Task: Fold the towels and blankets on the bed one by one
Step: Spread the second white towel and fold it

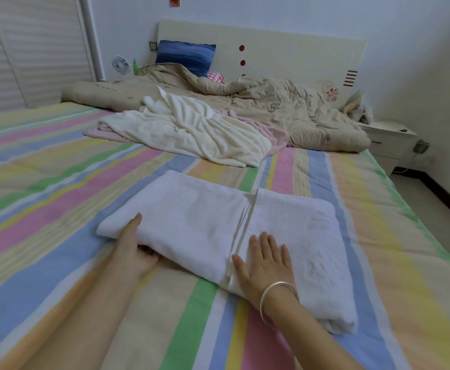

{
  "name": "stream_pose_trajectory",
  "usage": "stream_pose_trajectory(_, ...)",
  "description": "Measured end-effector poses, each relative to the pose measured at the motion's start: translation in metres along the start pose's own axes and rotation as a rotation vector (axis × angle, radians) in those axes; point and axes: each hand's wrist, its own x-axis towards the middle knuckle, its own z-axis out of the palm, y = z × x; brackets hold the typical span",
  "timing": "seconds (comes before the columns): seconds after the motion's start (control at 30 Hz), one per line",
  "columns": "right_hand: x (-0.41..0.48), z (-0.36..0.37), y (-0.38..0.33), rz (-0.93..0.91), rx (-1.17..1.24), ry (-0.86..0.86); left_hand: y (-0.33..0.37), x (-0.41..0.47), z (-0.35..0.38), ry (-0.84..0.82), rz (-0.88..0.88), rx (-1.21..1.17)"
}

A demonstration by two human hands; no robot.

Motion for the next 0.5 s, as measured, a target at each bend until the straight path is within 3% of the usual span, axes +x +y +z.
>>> stream_pose_trajectory(0.17, -0.001, -0.013, 0.009, -0.006, 0.210, -0.027, -0.008, 0.000, 0.058, -0.136, 0.141, 0.165)
stream_pose_trajectory(0.23, -0.004, -0.024, 0.017, 0.026, 0.649, 0.001, -0.024, -0.011, 0.089, -0.116, 0.263, 0.321)
stream_pose_trajectory(0.3, -0.007, -0.042, 0.028, 0.141, 1.276, -0.014, -0.049, -0.031, 0.118, -0.073, 0.439, 0.602)
stream_pose_trajectory(0.4, -0.009, -0.063, 0.065, 0.338, 1.843, 0.020, -0.100, -0.068, 0.141, -0.343, 0.688, 0.947)
stream_pose_trajectory(0.5, -0.017, -0.084, 0.116, 0.408, 2.095, 0.036, -0.148, -0.083, 0.137, -0.697, 0.996, 1.354)
